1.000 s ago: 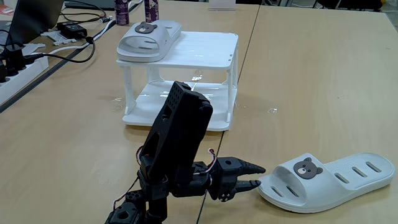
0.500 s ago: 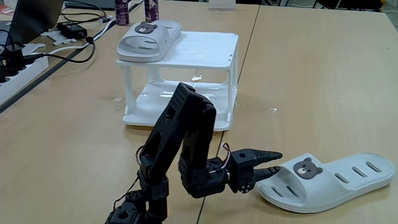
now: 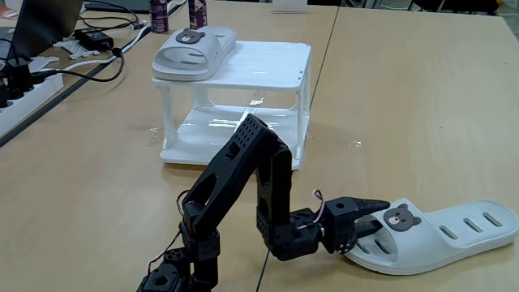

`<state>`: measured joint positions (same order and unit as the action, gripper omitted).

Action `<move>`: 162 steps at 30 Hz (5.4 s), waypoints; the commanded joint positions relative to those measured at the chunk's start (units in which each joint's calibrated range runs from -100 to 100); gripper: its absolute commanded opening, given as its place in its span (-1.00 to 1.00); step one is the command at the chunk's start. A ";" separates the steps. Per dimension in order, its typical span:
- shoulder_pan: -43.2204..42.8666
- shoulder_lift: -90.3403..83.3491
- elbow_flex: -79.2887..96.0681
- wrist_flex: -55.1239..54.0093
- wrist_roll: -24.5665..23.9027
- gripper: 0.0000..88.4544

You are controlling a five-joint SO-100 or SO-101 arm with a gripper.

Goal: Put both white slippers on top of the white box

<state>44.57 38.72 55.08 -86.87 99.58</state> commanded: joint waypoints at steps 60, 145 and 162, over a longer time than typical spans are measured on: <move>-16.86 -51.05 -75.78 106.02 0.42 -0.98; -46.79 -12.60 -90.85 105.42 0.42 -0.67; -46.87 -20.76 -84.71 105.42 0.42 -0.48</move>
<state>-2.25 26.68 -31.00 18.80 99.58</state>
